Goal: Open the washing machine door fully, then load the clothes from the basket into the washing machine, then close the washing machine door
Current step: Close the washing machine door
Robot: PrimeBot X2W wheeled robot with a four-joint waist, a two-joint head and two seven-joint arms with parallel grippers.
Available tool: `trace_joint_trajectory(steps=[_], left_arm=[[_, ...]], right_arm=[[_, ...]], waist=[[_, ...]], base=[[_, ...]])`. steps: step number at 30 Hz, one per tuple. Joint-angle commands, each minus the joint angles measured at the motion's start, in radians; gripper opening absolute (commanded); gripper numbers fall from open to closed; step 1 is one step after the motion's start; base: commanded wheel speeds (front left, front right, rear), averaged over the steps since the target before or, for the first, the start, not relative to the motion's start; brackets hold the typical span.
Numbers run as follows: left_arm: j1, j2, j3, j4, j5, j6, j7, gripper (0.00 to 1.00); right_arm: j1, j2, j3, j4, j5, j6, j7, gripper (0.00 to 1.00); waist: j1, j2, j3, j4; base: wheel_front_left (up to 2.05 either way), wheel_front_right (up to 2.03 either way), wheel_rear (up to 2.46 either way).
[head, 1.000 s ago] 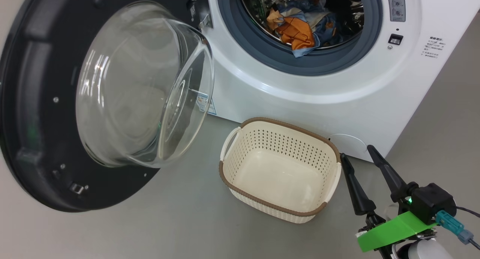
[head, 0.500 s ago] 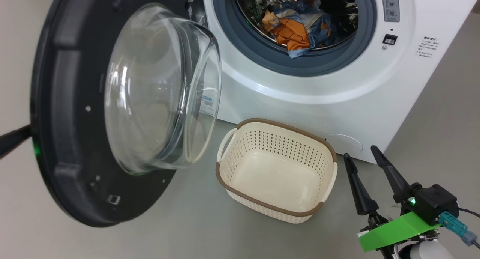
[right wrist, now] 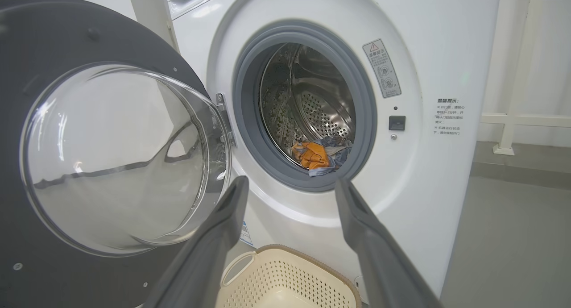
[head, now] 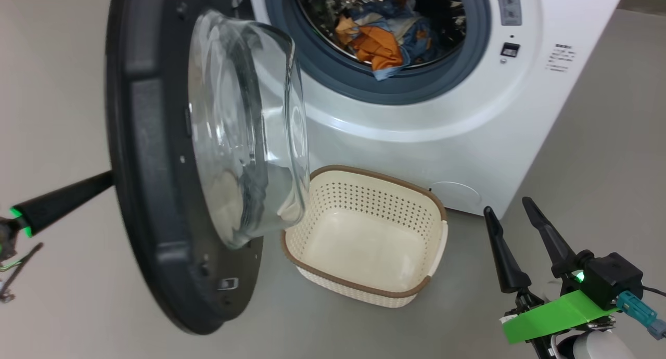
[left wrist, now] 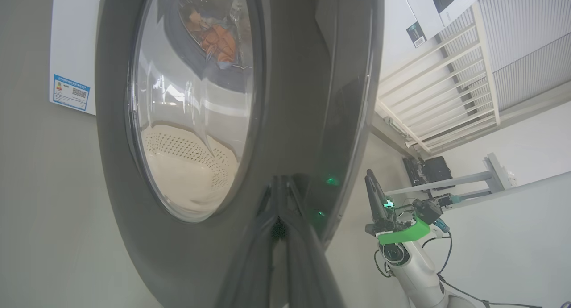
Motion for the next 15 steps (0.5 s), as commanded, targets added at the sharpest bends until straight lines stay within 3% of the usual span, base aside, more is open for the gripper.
trace_joint_trajectory(steps=[1,15], left_arm=[[-0.023,0.033,0.036,-0.048,0.007,-0.008,0.009,0.0],[-0.04,-0.067,0.006,-0.15,0.045,-0.008,-0.012,0.0]], right_arm=[[-0.012,-0.002,0.012,-0.029,-0.003,0.005,-0.008,1.0],[-0.018,0.009,-0.009,-0.043,-0.013,0.005,-0.008,1.0]], waist=[[0.0,0.0,0.004,-0.019],[0.0,0.0,0.027,-0.142]], base=[[0.0,0.0,0.0],[0.0,0.0,0.0]])
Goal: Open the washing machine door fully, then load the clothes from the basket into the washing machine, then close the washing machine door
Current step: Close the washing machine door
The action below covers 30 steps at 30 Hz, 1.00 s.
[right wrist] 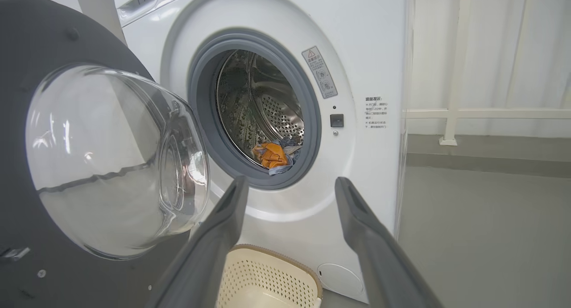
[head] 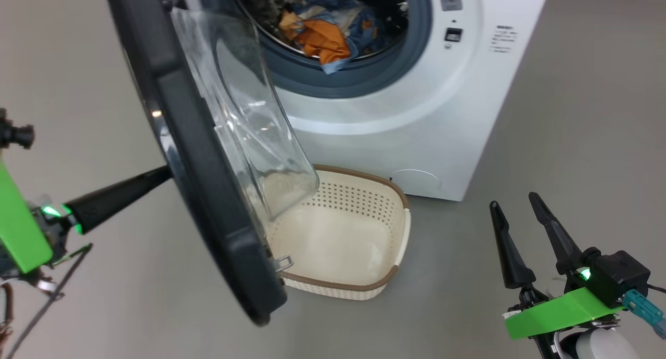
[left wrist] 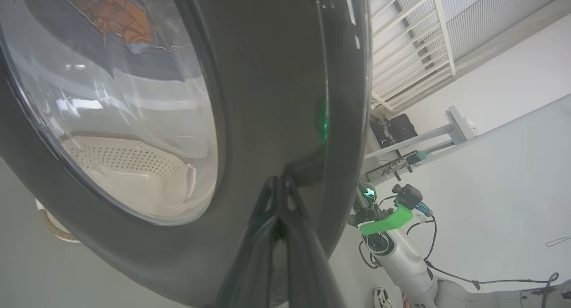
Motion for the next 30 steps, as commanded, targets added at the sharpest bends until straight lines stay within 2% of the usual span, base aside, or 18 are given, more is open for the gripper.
trace_joint_trajectory(steps=[1,20,25,30], left_arm=[[-0.043,0.02,0.028,-0.037,0.008,-0.008,-0.012,0.0],[-0.07,0.005,0.029,0.002,0.035,-0.008,-0.105,0.0],[-0.068,0.012,0.024,0.013,0.037,-0.008,-0.121,0.0],[-0.058,0.015,0.029,0.013,0.033,-0.008,-0.145,0.0]], right_arm=[[-0.02,0.001,0.016,-0.032,-0.009,0.005,-0.008,1.0],[-0.027,0.029,-0.002,-0.051,-0.018,0.005,-0.008,1.0],[-0.019,0.032,-0.011,-0.056,-0.018,0.005,-0.008,1.0],[-0.014,0.035,-0.019,-0.057,-0.02,0.005,-0.008,1.0]], waist=[[0.0,0.0,0.011,-0.046],[0.0,0.0,0.047,-0.242],[0.0,0.0,0.048,-0.257],[0.0,0.0,0.045,-0.245]], base=[[0.0,0.0,0.0],[0.0,0.0,0.0],[0.0,0.0,0.0],[0.0,0.0,0.0]])
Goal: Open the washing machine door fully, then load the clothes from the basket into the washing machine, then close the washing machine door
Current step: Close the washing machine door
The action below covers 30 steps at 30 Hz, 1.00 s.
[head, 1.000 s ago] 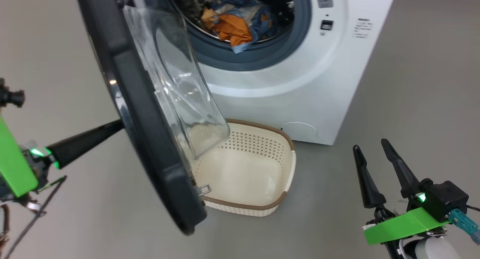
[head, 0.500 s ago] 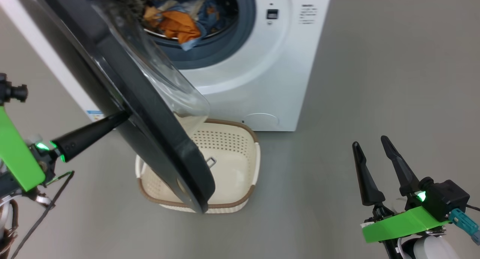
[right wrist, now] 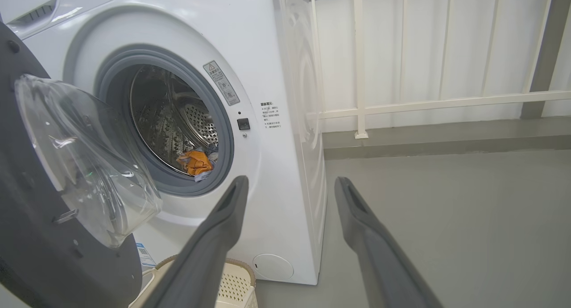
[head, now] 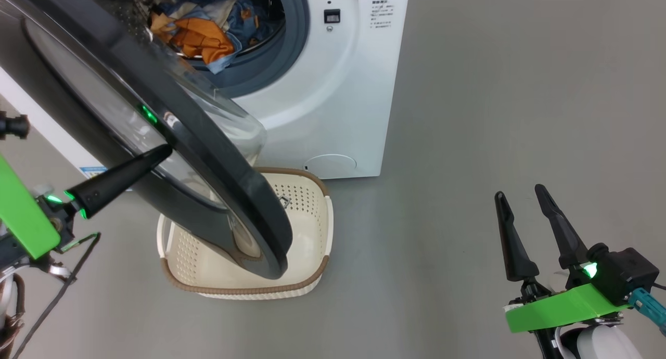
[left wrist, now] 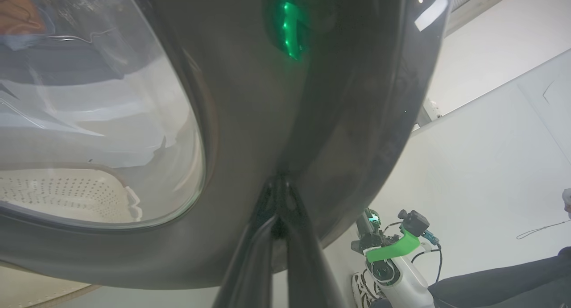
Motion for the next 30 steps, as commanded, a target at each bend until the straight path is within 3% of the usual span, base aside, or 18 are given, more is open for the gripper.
trace_joint_trajectory(steps=[1,11,15,16,17,30], left_arm=[[-0.03,0.05,0.048,-0.021,0.01,-0.007,-0.012,0.0],[0.077,0.048,0.098,-0.034,0.005,-0.007,-0.099,0.0],[0.137,0.043,0.116,-0.039,0.016,-0.007,-0.151,0.53],[0.137,0.043,0.116,-0.039,0.016,-0.007,-0.151,0.53],[0.166,0.04,0.12,-0.039,0.023,-0.007,-0.179,1.0],[0.309,0.018,0.117,-0.006,0.083,-0.007,-0.426,1.0]], right_arm=[[-0.013,-0.003,0.017,-0.027,-0.013,0.005,-0.008,1.0],[-0.007,-0.007,0.02,-0.021,-0.009,0.005,-0.008,1.0],[0.001,-0.01,0.022,-0.02,-0.007,0.005,-0.008,1.0],[0.001,-0.01,0.022,-0.02,-0.007,0.005,-0.008,1.0],[0.004,-0.012,0.021,-0.019,-0.006,0.005,-0.008,1.0],[0.017,-0.019,0.023,-0.014,0.001,0.005,-0.008,1.0]], waist=[[0.0,-0.0001,-0.003,0.013],[0.0,-0.0001,-0.032,0.08],[0.0,-0.0001,-0.044,0.105],[0.0,-0.0001,-0.044,0.105],[0.0,-0.0001,-0.049,0.116],[0.0,-0.0001,-0.075,0.155]], base=[[0.0,0.0,0.0],[0.0,0.0,0.0],[0.0,0.0,0.0],[0.0,0.0,0.0],[0.0,0.0,0.0],[0.0,0.0,0.0]])
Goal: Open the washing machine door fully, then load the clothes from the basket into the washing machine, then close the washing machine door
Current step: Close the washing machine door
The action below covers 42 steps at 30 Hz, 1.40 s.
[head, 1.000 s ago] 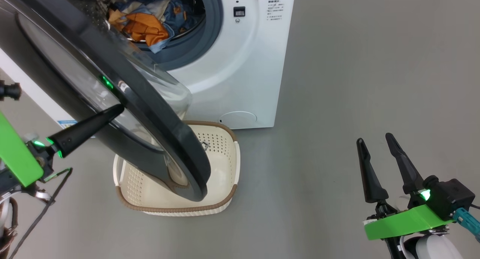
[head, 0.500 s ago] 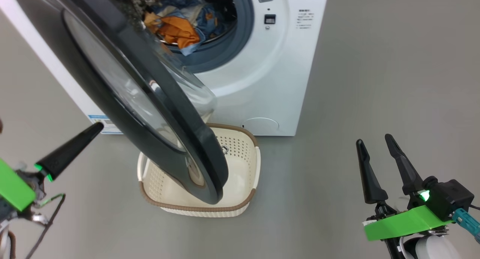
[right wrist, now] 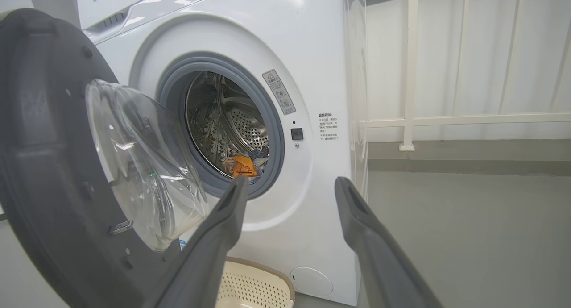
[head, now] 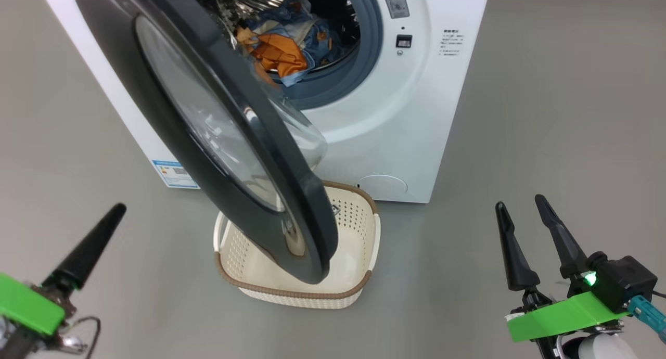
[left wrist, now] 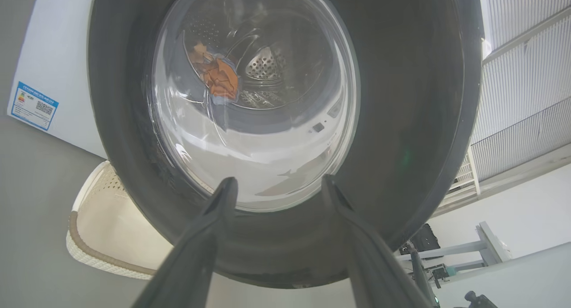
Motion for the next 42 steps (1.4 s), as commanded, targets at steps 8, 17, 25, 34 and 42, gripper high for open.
trace_joint_trajectory(steps=[8,17,25,34,42], left_arm=[[0.055,0.026,-0.012,0.021,0.051,-0.007,-0.236,1.0],[0.114,0.051,-0.123,0.068,0.079,-0.007,-0.478,1.0],[0.115,0.113,-0.273,0.157,0.18,-0.007,-0.699,1.0],[0.101,0.029,-0.152,0.243,0.519,-0.007,-0.734,1.0],[0.138,-0.082,-0.039,0.232,0.874,-0.007,-0.734,1.0]], right_arm=[[0.006,-0.015,0.015,-0.022,0.005,0.005,-0.008,1.0],[0.011,-0.021,0.013,-0.018,0.009,0.005,-0.008,1.0],[0.015,-0.024,0.015,-0.016,0.011,0.005,-0.008,1.0],[0.019,-0.024,0.016,-0.018,0.013,0.005,-0.008,1.0],[0.018,-0.025,0.019,-0.018,0.014,0.005,-0.008,1.0]], waist=[[0.0001,0.0,-0.013,0.02],[0.0001,0.0,-0.023,0.04],[0.0001,0.0,-0.028,0.053],[0.0001,0.0,-0.034,0.058],[0.0001,0.0,-0.032,0.057]], base=[[0.0,0.0,0.0],[0.0,0.0,0.0],[0.0,0.0,0.0],[0.0,0.0,0.0],[0.0,0.0,0.0]])
